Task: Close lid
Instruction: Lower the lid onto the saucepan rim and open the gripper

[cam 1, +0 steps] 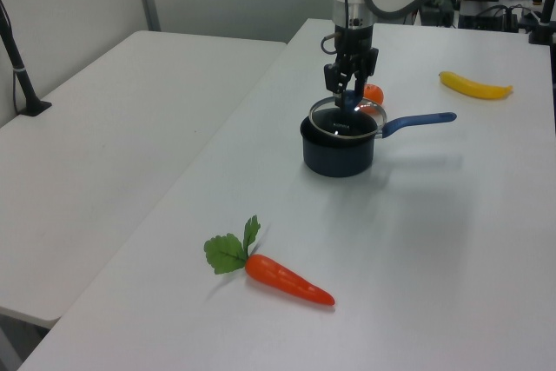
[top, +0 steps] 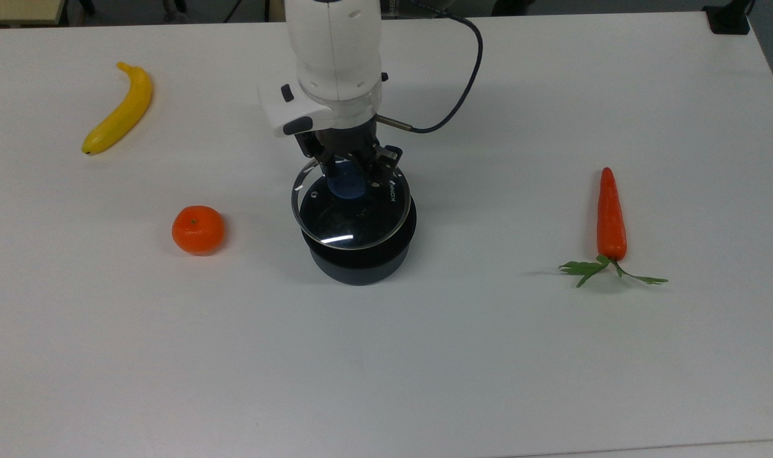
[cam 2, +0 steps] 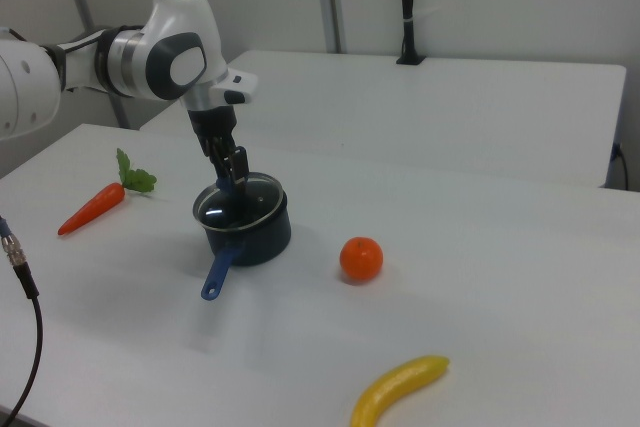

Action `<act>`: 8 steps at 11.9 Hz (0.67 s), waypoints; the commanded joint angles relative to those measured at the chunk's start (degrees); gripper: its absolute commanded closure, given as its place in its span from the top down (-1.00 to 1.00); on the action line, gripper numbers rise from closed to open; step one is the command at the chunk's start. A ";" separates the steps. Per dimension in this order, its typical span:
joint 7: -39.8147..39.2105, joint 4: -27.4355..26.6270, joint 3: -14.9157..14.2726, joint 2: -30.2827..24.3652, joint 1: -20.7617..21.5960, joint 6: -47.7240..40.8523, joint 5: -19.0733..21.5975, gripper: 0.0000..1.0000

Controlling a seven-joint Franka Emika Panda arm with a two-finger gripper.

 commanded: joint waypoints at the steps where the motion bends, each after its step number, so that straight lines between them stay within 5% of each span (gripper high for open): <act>1: 2.15 3.73 -0.01 2.39 0.81 0.10 1.17 -0.27; 8: 2.32 3.81 0.08 3.36 0.64 1.94 2.13 -0.27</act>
